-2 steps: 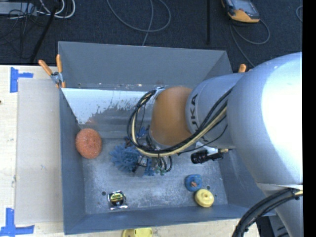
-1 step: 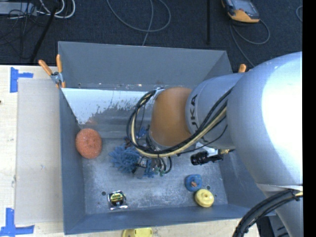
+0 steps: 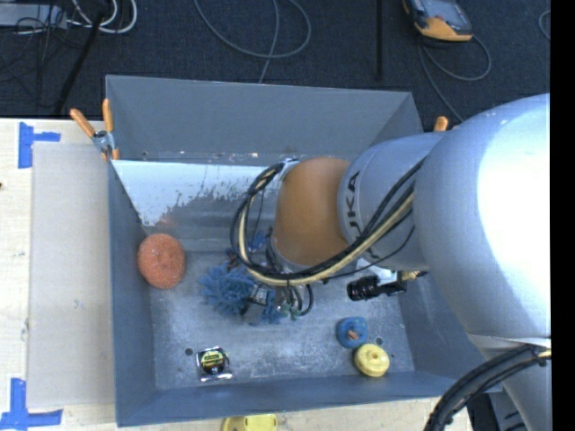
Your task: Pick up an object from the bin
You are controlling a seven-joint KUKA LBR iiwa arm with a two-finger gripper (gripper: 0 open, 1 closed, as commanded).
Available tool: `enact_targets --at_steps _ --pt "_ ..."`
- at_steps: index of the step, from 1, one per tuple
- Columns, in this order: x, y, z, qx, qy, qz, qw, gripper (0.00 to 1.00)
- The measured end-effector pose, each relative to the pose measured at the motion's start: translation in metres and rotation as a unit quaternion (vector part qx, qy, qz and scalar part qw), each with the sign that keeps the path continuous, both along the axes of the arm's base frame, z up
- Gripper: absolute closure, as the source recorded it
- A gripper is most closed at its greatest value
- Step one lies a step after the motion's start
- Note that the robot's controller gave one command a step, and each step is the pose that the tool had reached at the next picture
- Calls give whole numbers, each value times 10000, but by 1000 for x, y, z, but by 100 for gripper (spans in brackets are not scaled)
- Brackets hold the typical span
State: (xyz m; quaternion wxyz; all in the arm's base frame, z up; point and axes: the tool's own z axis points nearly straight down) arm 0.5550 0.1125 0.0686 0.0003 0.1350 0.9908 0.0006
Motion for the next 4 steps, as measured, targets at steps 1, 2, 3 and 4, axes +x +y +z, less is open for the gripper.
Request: enact_targets --at_steps 1,2,3,4 --pt "-1 0 5 -9 18 47 10000 100" --pt "0 0 14 -5 10 36 10000 100" --pt "0 0 18 -1 0 18 10000 100" --pt "-1 -1 23 -7 32 18 10000 100"
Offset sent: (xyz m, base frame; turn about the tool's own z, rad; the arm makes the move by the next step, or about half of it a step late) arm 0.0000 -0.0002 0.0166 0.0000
